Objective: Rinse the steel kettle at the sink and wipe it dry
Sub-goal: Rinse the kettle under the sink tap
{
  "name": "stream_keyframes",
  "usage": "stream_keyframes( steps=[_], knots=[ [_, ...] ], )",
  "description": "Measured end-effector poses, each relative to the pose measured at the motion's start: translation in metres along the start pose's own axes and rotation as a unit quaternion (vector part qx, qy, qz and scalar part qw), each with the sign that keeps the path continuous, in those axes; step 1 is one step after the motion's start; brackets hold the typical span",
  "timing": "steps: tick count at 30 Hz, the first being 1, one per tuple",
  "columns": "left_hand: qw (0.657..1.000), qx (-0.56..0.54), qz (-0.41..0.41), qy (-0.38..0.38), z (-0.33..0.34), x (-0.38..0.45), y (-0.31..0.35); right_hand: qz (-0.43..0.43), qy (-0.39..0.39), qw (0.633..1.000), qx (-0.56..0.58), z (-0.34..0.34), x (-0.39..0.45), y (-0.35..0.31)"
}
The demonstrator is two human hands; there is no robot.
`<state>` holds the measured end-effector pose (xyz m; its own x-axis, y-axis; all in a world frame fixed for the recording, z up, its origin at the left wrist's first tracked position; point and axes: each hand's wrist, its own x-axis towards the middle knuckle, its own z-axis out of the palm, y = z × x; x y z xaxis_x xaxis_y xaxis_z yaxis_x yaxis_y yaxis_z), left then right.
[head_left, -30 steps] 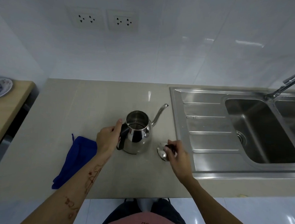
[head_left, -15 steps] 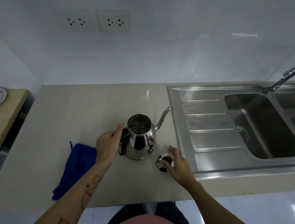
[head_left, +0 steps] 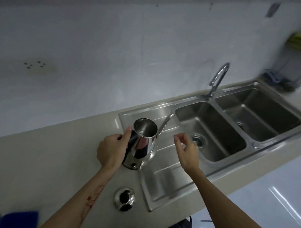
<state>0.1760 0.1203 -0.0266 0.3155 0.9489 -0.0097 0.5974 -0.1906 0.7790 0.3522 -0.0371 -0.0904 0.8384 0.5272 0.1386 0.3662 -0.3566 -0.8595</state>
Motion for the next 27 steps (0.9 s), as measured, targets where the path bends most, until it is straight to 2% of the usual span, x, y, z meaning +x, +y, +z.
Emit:
stream_keyframes(
  steps=[5,13,19,24,27],
  knots=[
    [1.0,0.013,0.01,-0.011,0.09,0.003,0.085,0.005,0.037,0.999,0.017,-0.08,0.074,0.036],
    [0.998,0.043,-0.036,-0.02,0.214,0.024,0.174,-0.029,-0.022,0.999,-0.012,-0.176,0.184,0.093],
    [0.992,0.078,-0.088,-0.039,0.281,0.049,0.214,-0.05,-0.053,0.996,-0.047,-0.196,0.26,0.13],
    [0.993,0.039,-0.098,-0.06,0.315,0.064,0.233,-0.053,-0.051,0.992,-0.103,-0.194,0.324,0.144],
    [0.992,0.024,-0.113,-0.055,0.328,0.07,0.242,-0.066,-0.083,0.983,-0.152,-0.192,0.361,0.149]
  ],
)
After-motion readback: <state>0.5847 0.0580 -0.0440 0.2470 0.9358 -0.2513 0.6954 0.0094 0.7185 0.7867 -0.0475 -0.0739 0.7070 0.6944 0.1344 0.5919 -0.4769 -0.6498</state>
